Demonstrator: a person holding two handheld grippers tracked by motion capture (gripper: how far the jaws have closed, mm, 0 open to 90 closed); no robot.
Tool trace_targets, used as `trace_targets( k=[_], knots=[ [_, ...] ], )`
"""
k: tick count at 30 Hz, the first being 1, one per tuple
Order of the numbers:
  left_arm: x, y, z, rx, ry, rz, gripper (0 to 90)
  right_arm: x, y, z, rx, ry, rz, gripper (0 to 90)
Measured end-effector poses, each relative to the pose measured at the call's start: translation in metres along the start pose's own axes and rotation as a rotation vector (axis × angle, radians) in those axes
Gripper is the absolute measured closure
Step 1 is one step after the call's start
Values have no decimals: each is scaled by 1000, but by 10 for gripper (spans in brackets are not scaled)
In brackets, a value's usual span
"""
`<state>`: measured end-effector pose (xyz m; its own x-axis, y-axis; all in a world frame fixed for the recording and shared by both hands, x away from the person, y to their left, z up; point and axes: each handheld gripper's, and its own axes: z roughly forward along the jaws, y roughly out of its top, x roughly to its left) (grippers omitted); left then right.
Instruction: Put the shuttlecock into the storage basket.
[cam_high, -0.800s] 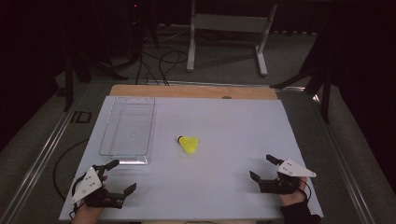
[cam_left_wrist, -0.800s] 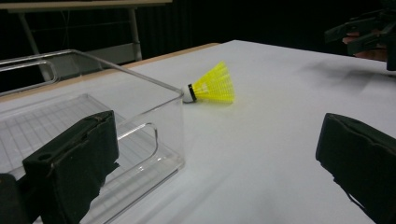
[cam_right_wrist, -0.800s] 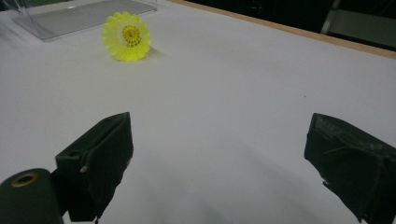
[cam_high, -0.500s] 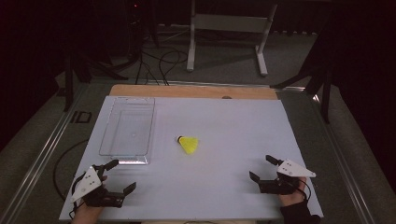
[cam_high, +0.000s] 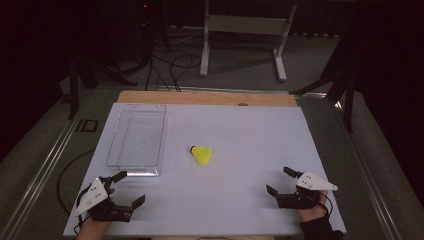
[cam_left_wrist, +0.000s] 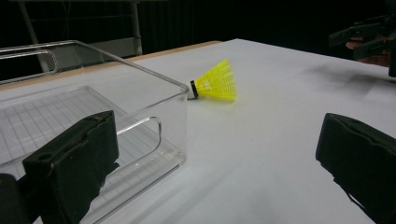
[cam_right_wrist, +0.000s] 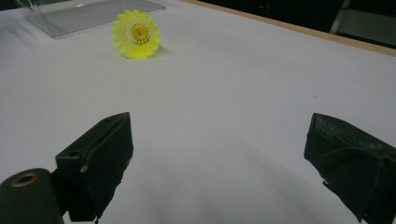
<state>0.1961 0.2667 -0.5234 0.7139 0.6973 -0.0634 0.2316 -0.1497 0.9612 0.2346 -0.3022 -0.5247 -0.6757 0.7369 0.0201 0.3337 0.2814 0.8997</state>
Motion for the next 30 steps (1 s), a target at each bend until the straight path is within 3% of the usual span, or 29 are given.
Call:
trace_targets(
  k=[11,20,27,30],
  knots=[
    [1,0,0,2,6,-11,1,0,0,-1,-21,12,2,81],
    [2,6,3,38,-28,-14,1,0,0,0,-21,21,0,81],
    [-1,28,2,65,-77,4,1,0,0,-1,-24,15,4,81],
    [-3,44,1,120,-93,57,1,1,1,-2,-29,19,8,81]
  ],
)
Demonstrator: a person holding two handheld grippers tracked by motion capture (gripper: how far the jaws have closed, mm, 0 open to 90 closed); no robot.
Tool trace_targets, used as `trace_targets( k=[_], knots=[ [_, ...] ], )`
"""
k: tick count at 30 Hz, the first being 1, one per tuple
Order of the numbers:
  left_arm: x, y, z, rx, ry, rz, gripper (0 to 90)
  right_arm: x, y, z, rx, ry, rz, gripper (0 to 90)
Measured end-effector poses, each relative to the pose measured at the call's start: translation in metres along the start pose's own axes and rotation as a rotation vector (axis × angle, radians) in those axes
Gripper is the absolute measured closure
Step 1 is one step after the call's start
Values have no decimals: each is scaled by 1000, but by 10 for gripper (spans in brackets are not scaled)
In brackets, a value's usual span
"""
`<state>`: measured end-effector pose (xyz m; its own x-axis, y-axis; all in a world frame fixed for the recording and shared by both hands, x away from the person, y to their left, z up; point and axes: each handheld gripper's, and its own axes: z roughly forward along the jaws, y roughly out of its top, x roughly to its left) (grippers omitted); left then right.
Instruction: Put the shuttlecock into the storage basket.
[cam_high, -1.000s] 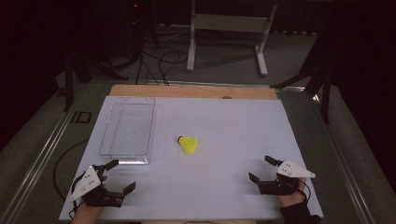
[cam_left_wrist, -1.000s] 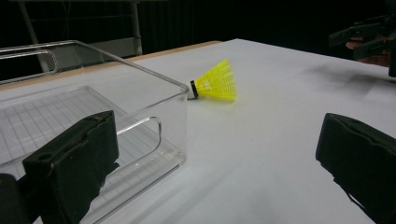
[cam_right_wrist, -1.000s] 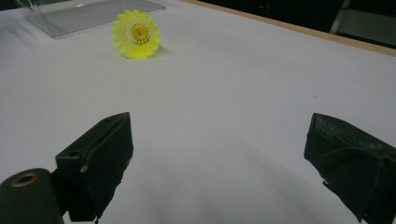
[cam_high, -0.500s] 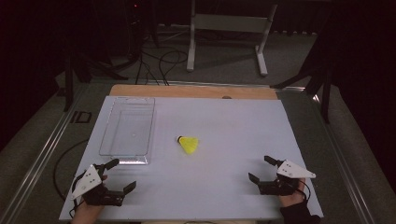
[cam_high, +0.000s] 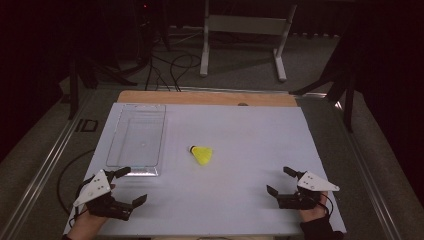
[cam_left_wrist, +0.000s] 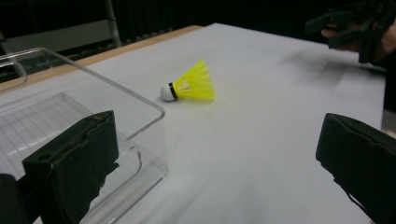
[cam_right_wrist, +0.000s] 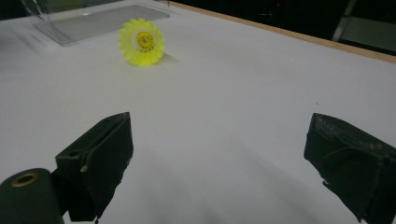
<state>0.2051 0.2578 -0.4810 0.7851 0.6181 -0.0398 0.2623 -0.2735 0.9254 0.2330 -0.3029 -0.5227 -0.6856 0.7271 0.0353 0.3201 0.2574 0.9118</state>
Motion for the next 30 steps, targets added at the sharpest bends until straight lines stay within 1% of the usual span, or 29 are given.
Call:
trace_targets(
  k=[1,2,3,4,5,6,7,8,9,10,11,12,13,14,15,16,17,18,19,20,21,22,23,25,26,27,28,29,30],
  knots=[
    [0,0,0,0,0,0,1,0,0,0,0,0,0,81],
    [0,7,-2,21,-7,21,1,1,0,0,4,0,-3,81],
    [0,7,-2,21,-7,21,1,1,0,0,4,0,-3,81],
    [1,13,-2,42,-24,37,1,1,0,1,5,3,-7,81],
    [1,13,-2,42,-24,37,1,1,0,1,5,3,-7,81],
    [1,18,-2,65,-41,54,1,1,1,1,4,7,-6,81],
    [1,18,-2,65,-41,54,1,1,1,1,4,7,-6,81],
    [1,23,-1,91,-57,71,1,1,1,0,3,9,-9,81],
    [1,23,-1,91,-57,71,1,1,1,0,3,9,-9,81],
    [0,27,1,118,-74,94,1,1,1,0,3,10,-7,80],
    [0,27,1,118,-74,94,1,1,1,0,3,10,-7,80],
    [-1,30,4,144,-95,108,1,0,1,0,3,11,-9,81],
    [-1,30,4,144,-95,108,1,0,1,0,3,11,-9,81],
    [-1,33,7,173,-112,129,1,1,1,1,4,15,-8,81],
    [-1,33,7,173,-112,129,1,1,1,1,4,15,-8,81],
    [-2,36,12,202,-132,139,1,1,1,1,5,14,-9,81],
    [-2,36,12,202,-132,139,1,1,1,1,5,14,-9,81],
    [-2,38,16,230,-148,149,1,1,1,1,4,16,-7,81],
    [-2,38,16,230,-148,149,1,1,1,1,4,16,-7,81],
    [-3,40,20,254,-165,158,1,1,0,1,6,21,-7,81],
    [-3,40,20,254,-165,158,1,1,0,1,6,21,-7,81],
    [-5,42,24,277,-177,172,1,0,0,2,8,23,-8,81],
    [-5,42,24,277,-177,172,1,0,0,2,8,23,-8,81],
    [-6,44,27,293,-187,186,1,1,0,2,8,25,-7,81],
    [-7,47,30,316,-210,199,1,1,0,2,8,29,-6,81],
    [-7,47,30,316,-210,199,1,1,0,2,8,29,-6,81],
    [-9,47,33,348,-224,217,1,1,1,2,8,29,-7,81],
    [-9,47,34,358,-230,225,1,1,1,2,6,30,-6,81],
    [-10,48,36,385,-243,243,1,1,1,1,5,25,-5,81]
  ],
)
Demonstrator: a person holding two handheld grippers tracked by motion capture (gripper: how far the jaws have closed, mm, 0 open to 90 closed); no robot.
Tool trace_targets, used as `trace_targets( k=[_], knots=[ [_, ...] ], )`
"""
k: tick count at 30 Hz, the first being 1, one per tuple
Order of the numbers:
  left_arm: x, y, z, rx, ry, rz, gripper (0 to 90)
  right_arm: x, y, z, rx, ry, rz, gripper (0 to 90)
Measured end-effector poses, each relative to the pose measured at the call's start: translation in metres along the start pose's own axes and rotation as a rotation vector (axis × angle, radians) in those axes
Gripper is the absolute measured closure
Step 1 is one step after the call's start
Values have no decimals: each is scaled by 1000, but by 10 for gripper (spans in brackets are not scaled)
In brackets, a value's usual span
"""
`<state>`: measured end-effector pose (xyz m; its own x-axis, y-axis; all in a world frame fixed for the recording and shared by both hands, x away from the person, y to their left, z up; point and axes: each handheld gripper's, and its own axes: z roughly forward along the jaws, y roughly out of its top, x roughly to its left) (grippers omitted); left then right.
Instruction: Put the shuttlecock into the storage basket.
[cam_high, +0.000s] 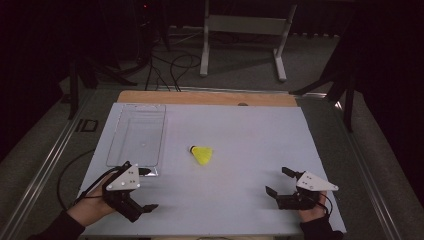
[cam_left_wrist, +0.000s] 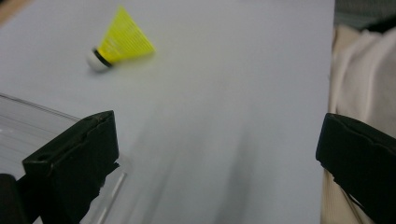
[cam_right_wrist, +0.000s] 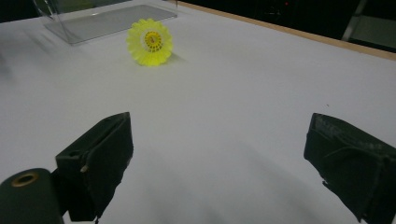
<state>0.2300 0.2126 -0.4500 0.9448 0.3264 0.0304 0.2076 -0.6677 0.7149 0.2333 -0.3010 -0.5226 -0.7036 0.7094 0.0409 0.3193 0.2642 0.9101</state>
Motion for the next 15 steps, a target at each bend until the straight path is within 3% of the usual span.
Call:
trace_targets(
  k=[6,10,12,13,15],
  knots=[
    [0,10,10,77,-71,41,1,0,0,0,-1,3,1,81],
    [-1,17,17,123,-92,86,1,0,0,0,-2,5,1,81],
    [-1,17,17,123,-92,86,1,0,0,0,-2,3,1,81],
    [-1,25,22,156,-106,114,1,0,0,0,-4,5,7,81],
    [-2,29,26,179,-110,133,1,0,0,0,-3,5,6,81]
  ],
)
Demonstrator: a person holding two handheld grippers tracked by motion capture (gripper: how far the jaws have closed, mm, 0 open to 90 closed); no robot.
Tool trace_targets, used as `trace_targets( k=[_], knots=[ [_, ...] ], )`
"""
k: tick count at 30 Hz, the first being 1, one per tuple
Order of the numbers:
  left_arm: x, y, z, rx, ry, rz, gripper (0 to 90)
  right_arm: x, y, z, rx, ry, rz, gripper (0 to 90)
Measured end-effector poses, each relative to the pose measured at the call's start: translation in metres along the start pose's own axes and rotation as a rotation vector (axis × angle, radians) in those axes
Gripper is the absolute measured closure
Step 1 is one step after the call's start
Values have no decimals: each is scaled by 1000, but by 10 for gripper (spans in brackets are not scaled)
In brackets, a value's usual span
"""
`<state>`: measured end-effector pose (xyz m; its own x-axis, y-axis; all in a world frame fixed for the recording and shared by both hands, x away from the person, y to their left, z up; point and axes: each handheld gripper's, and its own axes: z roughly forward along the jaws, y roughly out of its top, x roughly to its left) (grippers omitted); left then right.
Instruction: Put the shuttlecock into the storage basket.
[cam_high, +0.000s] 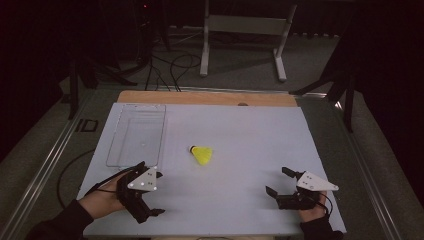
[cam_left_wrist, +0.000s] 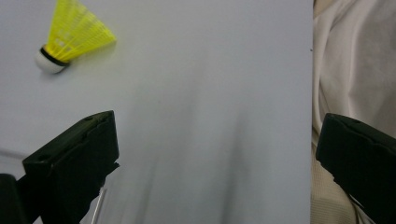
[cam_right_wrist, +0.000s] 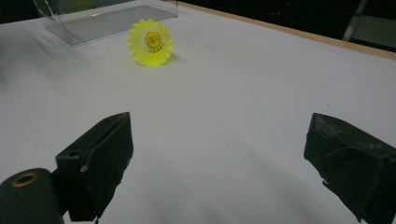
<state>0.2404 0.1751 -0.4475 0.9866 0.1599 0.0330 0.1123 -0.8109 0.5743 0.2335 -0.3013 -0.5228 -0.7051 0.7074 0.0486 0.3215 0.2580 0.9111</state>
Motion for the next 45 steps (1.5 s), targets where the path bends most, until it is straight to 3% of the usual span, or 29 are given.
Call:
trace_targets(
  k=[4,6,11,16,21,28,33,45],
  knots=[
    [2,10,4,42,4,9,1,0,0,0,-3,1,0,81],
    [4,14,6,64,-42,-11,2,0,0,0,-2,2,1,81],
    [8,26,8,77,-55,30,2,-1,0,0,-3,2,1,81],
    [10,36,14,128,-52,95,2,-1,0,0,-3,3,1,81],
    [11,43,20,167,-102,164,2,-1,0,0,-1,7,2,81],
    [21,56,26,210,-115,193,1,-1,-1,1,3,12,4,81],
    [29,64,32,211,-142,205,1,-1,-1,1,2,18,5,81],
    [42,80,42,224,-130,273,1,-1,-1,1,-2,19,7,81]
  ],
)
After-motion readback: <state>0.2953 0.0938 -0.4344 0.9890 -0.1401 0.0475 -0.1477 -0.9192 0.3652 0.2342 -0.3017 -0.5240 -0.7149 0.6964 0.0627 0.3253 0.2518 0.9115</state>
